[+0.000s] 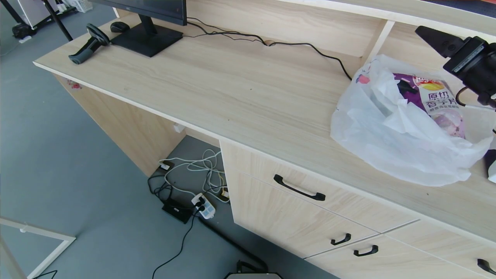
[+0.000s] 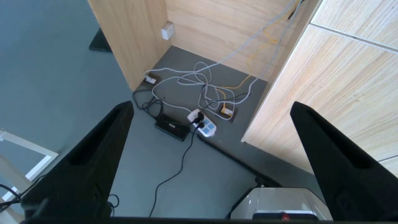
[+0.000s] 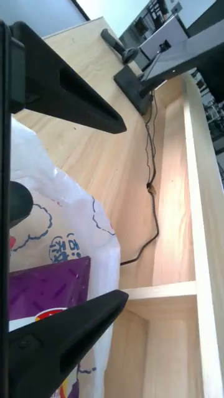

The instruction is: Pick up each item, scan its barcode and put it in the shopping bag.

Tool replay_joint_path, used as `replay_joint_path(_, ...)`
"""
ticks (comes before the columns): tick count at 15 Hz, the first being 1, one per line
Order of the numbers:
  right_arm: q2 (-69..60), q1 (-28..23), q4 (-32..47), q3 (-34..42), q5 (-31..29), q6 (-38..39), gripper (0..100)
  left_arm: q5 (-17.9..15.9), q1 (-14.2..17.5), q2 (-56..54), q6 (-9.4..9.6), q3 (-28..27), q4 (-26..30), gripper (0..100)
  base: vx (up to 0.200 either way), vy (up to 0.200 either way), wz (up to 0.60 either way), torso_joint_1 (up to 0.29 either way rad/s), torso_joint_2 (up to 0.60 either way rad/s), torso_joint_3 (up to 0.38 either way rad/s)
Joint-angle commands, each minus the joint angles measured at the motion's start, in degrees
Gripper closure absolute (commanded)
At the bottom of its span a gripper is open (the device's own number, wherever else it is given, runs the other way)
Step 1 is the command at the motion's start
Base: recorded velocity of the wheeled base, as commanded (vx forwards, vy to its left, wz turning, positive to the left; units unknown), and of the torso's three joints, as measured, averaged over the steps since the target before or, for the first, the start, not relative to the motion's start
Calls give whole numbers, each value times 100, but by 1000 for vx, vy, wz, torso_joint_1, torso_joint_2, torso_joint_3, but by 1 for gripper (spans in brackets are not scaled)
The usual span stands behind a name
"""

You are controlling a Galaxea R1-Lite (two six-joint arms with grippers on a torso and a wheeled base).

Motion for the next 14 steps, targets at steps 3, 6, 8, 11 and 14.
replay_joint_path(3, -1636, -2, 72, 997, 91, -20, 0, 1, 2, 9, -5, 0, -12, 0, 0, 0, 0, 0, 0, 0)
replay_joint_path(6, -3552, 112, 204, 3607, 478, -609, 0, 1, 2, 9, -5, 0, -3, 0, 0, 0, 0, 0, 0, 0)
replay_joint_path(8, -5029, 226, 907, 4882, 557, -1084, 0, 1, 2, 9, -5, 0, -3, 0, 0, 0, 0, 0, 0, 0)
replay_joint_path(11, -6874, 191, 3474, 4996, 496, -1444, 0, 1, 2, 9, -5, 0, -3, 0, 0, 0, 0, 0, 0, 0)
replay_joint_path(14, -8166, 24, 6154, 4565, 118, -2332, 0, 1, 2, 9, -5, 0, -3, 0, 0, 0, 0, 0, 0, 0)
